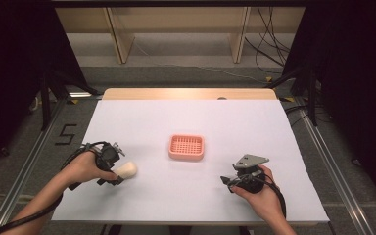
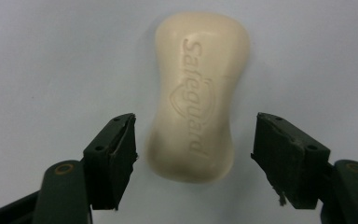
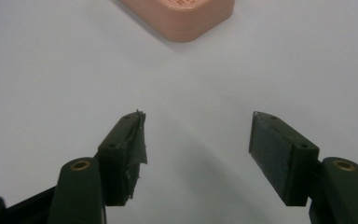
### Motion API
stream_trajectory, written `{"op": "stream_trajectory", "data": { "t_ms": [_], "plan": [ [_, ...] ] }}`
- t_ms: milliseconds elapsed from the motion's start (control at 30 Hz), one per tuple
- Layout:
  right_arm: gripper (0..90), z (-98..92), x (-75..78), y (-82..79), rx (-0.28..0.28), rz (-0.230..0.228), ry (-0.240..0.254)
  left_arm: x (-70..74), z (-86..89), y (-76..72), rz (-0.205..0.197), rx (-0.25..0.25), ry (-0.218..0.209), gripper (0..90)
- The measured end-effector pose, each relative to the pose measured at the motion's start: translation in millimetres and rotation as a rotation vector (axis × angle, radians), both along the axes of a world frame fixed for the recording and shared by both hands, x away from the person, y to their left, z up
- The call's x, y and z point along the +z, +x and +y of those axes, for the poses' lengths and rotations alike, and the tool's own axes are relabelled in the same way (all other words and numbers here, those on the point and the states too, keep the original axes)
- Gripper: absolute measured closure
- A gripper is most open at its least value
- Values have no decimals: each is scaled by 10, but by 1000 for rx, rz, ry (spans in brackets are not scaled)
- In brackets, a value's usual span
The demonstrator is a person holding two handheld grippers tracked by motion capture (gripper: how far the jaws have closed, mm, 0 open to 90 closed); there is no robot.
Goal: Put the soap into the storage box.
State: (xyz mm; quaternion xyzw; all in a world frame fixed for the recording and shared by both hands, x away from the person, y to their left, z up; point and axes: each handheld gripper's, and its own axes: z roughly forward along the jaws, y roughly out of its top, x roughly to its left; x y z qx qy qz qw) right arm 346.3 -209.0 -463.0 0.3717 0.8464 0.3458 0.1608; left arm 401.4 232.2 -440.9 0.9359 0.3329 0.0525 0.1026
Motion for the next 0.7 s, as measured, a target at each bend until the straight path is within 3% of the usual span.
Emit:
{"op": "stream_trajectory", "data": {
  "t_ms": [233, 433, 700],
  "plan": [
    [366, 5, -2, -2, 9, 15, -8, -36, -65, 107, 15, -3, 13, 299],
    [363, -1, -8, 1, 11, 15, -9, -88, -149, 195, 60, -21, 59, 303],
    [360, -5, -15, -6, 4, 22, -1, -134, -194, 246, 92, -48, 117, 326]
  ]
}}
